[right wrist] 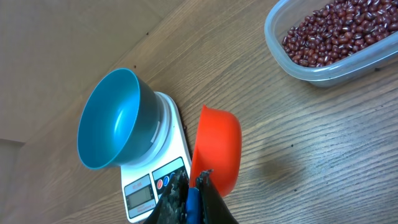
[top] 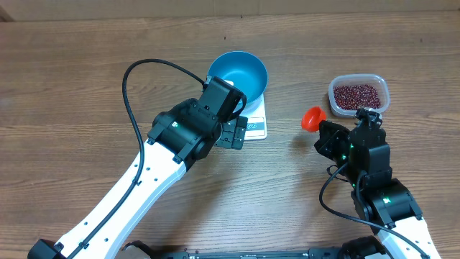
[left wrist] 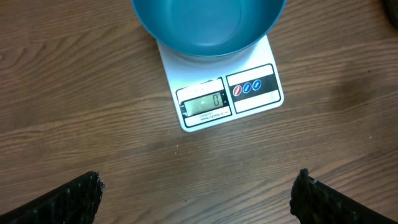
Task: Scoop item into bowl and weigh 150g on scale
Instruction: 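Raise the left gripper back from the scale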
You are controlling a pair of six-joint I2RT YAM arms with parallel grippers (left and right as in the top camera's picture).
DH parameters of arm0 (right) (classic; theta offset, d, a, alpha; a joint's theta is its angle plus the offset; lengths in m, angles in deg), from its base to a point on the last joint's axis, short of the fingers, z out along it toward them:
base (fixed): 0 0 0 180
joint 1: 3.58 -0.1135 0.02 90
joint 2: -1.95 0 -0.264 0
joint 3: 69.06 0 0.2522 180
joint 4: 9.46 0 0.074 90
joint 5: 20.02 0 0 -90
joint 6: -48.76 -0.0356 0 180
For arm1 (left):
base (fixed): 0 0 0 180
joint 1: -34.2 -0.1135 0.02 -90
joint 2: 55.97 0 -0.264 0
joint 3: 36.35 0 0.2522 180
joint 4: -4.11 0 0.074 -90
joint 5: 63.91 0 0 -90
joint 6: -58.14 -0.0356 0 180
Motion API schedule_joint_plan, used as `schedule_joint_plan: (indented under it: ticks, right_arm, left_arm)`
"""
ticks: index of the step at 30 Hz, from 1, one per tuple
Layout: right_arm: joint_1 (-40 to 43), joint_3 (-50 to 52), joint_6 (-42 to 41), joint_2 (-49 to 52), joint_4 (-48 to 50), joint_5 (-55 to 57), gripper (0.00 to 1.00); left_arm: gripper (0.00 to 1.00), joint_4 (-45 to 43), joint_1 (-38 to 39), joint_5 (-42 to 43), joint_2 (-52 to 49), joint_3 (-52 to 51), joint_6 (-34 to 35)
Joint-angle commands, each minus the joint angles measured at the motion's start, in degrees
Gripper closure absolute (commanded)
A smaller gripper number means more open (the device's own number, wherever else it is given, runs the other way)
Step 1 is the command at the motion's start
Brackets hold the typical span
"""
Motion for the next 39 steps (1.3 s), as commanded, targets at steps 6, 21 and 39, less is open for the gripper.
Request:
schedule_joint_plan:
  ticks: [6,21,39]
  right_arm:
    - [-0.22,-1.38,-0.13,-0.13,0.31,0.39,0.96]
    - [-0.22,-1.38,-0.13,-0.13,0.33,0.39,0.96]
    - [-0.22,-1.38,-0.13,-0.13,0.31,0.39,0.96]
  left_arm:
    - [0.01,-3.85,-0.26,-2.43,1.07,-0.42,-1.84]
    - [0.00,-3.85,-0.26,-2.34,1.07,-0.42,-9.25]
    - [0.00,-3.85,-0.26,-2.36,1.07,-0.42,-9.27]
